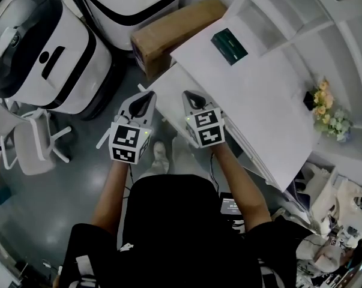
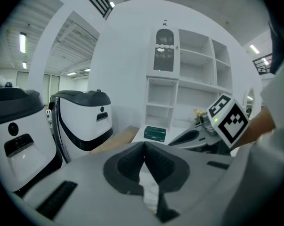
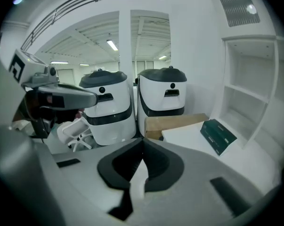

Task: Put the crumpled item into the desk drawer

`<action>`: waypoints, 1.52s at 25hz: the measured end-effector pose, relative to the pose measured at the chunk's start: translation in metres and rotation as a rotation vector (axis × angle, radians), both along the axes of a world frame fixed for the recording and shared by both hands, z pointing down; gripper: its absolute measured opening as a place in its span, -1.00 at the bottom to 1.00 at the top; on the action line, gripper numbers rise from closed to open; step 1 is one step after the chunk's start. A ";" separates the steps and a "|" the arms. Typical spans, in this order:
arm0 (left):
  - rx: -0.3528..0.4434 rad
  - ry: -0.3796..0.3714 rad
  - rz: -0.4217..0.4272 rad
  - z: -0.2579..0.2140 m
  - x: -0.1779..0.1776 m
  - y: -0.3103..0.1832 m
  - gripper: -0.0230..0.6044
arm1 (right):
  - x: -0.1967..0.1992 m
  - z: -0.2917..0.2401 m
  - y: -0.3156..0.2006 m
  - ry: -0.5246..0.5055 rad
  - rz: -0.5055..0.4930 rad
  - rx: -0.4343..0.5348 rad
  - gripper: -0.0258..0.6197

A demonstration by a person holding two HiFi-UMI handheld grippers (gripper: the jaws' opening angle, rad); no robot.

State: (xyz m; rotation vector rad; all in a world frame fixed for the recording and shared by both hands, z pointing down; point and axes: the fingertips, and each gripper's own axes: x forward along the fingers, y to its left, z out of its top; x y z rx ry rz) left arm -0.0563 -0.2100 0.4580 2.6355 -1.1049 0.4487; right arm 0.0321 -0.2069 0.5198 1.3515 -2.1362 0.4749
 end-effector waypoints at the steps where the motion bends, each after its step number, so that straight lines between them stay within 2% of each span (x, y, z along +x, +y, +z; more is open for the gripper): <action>1: 0.010 0.006 0.004 -0.005 -0.001 0.001 -0.91 | 0.000 -0.008 0.001 0.001 0.004 0.016 -0.93; 9: 0.088 0.045 0.022 -0.047 -0.006 0.012 -0.91 | -0.001 -0.066 0.013 -0.016 0.045 0.140 -0.93; 14: 0.155 0.025 0.036 -0.069 -0.011 0.018 -0.91 | 0.002 -0.095 0.019 -0.032 0.079 0.219 -0.93; 23: 0.225 0.057 0.030 -0.110 -0.023 0.023 -0.91 | 0.003 -0.140 0.031 -0.031 0.109 0.317 -0.93; 30: 0.232 0.153 0.061 -0.140 -0.010 0.032 -0.91 | 0.007 -0.177 0.038 -0.045 0.105 0.401 -0.93; 38: 0.294 0.164 0.062 -0.175 0.007 0.046 -0.91 | 0.018 -0.225 0.057 -0.047 0.108 0.507 -0.93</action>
